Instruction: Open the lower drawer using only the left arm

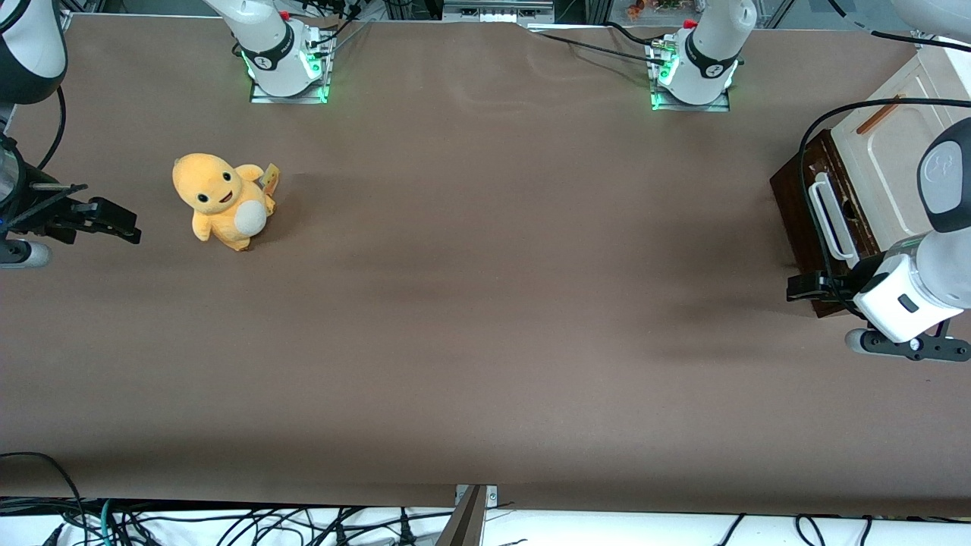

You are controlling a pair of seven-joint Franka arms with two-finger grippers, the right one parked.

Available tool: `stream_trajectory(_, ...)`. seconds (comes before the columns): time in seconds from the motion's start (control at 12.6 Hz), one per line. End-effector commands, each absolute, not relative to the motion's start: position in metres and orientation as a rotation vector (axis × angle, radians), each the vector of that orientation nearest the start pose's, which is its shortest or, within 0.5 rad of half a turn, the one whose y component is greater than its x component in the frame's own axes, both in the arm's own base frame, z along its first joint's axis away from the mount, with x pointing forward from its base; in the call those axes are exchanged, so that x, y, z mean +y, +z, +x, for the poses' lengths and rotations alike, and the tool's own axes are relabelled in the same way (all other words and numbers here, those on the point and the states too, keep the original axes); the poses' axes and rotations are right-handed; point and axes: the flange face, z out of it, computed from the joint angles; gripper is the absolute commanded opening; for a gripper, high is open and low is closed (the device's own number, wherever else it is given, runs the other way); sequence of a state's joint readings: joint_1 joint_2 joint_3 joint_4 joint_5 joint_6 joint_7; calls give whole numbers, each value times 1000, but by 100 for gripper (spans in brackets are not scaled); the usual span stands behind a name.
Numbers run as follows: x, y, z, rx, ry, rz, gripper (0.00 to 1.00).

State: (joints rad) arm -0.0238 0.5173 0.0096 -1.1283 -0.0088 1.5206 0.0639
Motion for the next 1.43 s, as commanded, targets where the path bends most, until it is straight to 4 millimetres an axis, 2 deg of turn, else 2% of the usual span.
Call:
stream_trajectory(0.0,-8,508,687,140,186,-3134,100)
stream_trajectory(1.35,-5,512,687,117,178,-3145,100)
